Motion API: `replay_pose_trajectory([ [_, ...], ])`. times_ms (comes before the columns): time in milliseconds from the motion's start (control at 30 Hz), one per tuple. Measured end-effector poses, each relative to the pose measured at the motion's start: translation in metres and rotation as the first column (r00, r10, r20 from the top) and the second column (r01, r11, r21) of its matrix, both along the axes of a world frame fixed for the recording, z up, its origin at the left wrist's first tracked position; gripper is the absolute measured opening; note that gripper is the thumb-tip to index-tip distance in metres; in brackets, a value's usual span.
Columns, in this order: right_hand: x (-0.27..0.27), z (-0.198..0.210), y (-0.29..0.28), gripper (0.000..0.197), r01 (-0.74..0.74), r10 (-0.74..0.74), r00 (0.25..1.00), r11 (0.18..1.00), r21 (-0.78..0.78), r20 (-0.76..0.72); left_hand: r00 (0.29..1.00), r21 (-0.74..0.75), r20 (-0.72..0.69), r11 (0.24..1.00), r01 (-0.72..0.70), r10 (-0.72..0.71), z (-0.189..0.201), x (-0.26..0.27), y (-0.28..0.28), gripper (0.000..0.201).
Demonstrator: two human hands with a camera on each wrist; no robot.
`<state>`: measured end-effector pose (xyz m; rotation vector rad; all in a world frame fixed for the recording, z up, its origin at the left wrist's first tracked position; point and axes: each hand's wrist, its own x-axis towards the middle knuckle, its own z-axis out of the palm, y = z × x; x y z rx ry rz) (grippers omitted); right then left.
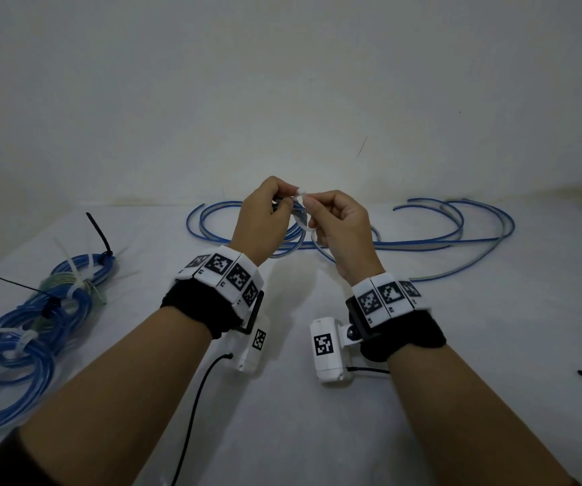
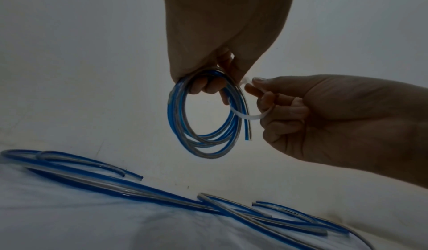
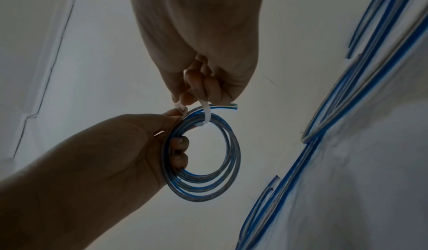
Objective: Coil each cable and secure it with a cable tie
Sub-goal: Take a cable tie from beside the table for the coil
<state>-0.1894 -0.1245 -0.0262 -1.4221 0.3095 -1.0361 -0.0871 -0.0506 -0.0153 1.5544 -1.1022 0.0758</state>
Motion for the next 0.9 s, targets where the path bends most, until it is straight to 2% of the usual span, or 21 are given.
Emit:
replay_pose_trajectory([
  [367, -0.002, -0.001, -0.002, 0.007, -0.014, 0.015, 0.999, 0.999, 0.044, -0.037, 0.996, 0.019, 0.093, 1.000, 0.013, -0.015, -0.003, 0.002, 0.000, 0.022],
  [633, -0.005, 0.000, -0.005, 0.007, -0.054, 0.060, 0.996, 0.995, 0.084, -0.073, 0.993, 0.056, 0.120, 0.998, 0.001, -0.008, -0.004, 0.002, 0.001, 0.017],
  [733, -0.009, 0.003, -0.007, 0.005, -0.106, 0.114, 0.989, 0.990, 0.089, -0.092, 0.985, 0.096, 0.174, 0.995, -0.012, -0.005, -0.003, 0.000, 0.002, 0.017],
  [900, -0.013, 0.004, -0.014, 0.013, -0.138, 0.147, 0.984, 0.986, 0.090, -0.102, 0.959, 0.154, 0.279, 0.988, 0.003, -0.047, 0.001, -0.005, 0.006, 0.017],
])
